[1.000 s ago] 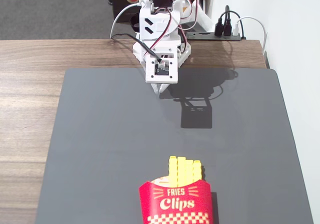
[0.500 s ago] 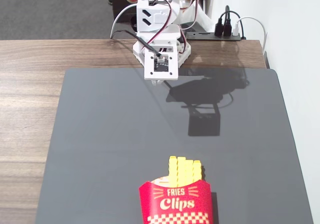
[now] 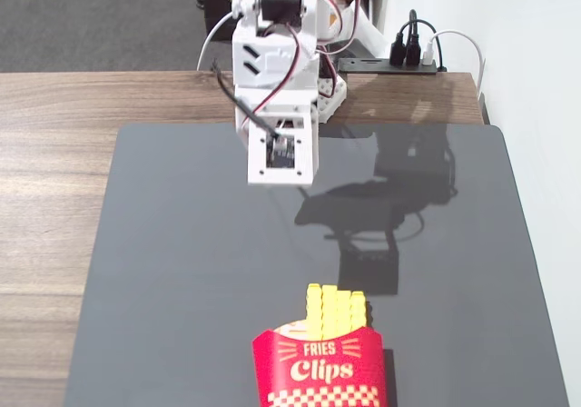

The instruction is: Grab a fry

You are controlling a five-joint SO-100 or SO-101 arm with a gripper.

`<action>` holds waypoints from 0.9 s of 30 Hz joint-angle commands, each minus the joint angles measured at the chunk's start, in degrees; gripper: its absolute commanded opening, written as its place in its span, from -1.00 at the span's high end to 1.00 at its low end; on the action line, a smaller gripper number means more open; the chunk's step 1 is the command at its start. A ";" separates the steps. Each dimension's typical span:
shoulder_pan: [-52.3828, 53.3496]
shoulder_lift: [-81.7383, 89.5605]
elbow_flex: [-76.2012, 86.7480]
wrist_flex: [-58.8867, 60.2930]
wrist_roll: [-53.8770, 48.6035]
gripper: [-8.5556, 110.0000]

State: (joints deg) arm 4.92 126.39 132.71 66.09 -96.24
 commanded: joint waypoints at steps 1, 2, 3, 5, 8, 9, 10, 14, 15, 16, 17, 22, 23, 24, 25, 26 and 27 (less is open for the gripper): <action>-0.44 -5.63 -6.24 -2.02 -0.35 0.56; -0.62 -7.82 -7.65 -2.72 -0.35 0.56; -0.88 -10.11 -8.96 -3.52 -0.35 0.56; -1.41 -14.94 -11.95 -4.92 -0.09 0.56; -2.11 -20.92 -15.38 -7.38 0.53 0.56; -2.46 -22.68 -16.61 -7.91 0.79 0.56; -2.64 -23.99 -17.58 -8.17 0.97 0.56; -2.90 -27.42 -20.39 -9.14 1.32 0.57; -2.90 -28.30 -21.09 -9.32 1.41 0.57; -2.81 -29.09 -21.80 -9.40 1.49 0.57; -2.90 -29.97 -22.68 -9.49 1.76 0.57; -5.71 -34.80 -26.02 -10.20 4.04 0.58; -6.42 -35.51 -26.46 -10.46 4.66 0.58; -7.21 -36.21 -27.07 -10.72 5.36 0.58; -8.09 -36.91 -27.69 -10.81 6.06 0.58; -8.79 -37.53 -28.21 -10.81 6.59 0.58; -9.58 -38.14 -28.74 -10.81 7.29 0.58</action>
State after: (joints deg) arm -2.90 88.33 107.49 56.07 -90.18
